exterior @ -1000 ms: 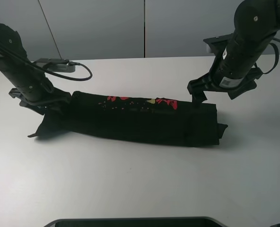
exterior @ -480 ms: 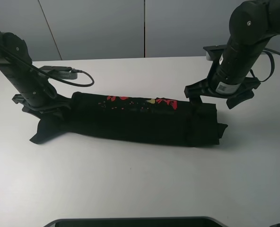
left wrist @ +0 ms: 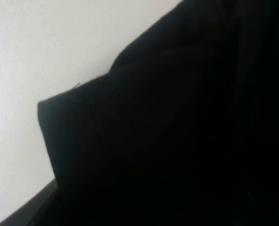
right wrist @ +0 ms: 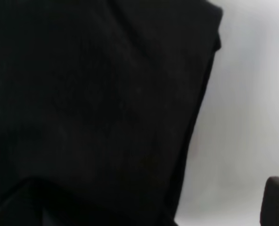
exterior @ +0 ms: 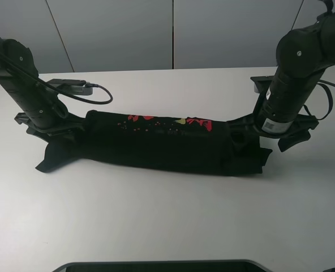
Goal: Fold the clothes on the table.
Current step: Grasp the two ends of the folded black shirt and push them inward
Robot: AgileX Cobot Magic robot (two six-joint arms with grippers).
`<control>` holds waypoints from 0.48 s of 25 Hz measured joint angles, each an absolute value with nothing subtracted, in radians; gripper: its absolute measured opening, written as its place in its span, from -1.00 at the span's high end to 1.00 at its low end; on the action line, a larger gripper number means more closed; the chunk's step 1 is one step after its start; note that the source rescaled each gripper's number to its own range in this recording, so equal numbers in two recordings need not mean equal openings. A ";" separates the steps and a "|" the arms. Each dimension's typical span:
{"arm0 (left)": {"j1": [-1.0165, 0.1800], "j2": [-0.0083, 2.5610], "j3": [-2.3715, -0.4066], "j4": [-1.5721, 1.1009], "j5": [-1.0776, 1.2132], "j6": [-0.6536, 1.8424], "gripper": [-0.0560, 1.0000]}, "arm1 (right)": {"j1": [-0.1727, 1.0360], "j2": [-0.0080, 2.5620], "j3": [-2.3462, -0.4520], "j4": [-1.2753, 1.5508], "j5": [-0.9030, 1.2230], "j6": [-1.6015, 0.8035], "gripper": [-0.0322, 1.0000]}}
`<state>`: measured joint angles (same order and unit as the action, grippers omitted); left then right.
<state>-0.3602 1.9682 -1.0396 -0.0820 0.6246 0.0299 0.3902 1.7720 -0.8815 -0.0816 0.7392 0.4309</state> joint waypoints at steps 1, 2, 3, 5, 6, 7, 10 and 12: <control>-0.360 1.968 -1.040 -0.082 0.625 0.030 -0.78 | 0.390 1.774 -0.877 -0.070 0.727 0.438 -1.00; -0.360 1.968 -1.040 -0.082 0.625 0.030 -0.78 | 0.390 1.774 -0.875 -0.065 0.718 0.441 -1.00; -0.360 1.968 -1.040 -0.082 0.625 0.030 -0.78 | 0.390 1.779 -0.873 -0.056 0.713 0.443 -1.00; -0.360 1.968 -1.040 -0.082 0.625 0.030 -0.78 | 0.390 1.798 -0.873 -0.047 0.702 0.445 -1.00; -0.360 1.968 -1.040 -0.082 0.625 0.030 -0.78 | 0.390 1.812 -0.873 -0.043 0.697 0.448 -1.00; -0.360 1.968 -1.040 -0.082 0.625 0.030 -0.78 | 0.390 1.826 -0.873 -0.038 0.692 0.448 -1.00; -0.360 1.968 -1.040 -0.082 0.623 0.030 -0.78 | 0.390 1.861 -0.873 -0.015 0.668 0.452 -1.00; -0.360 1.968 -1.040 -0.082 0.623 0.030 -0.78 | 0.390 1.877 -0.873 -0.007 0.654 0.452 -1.00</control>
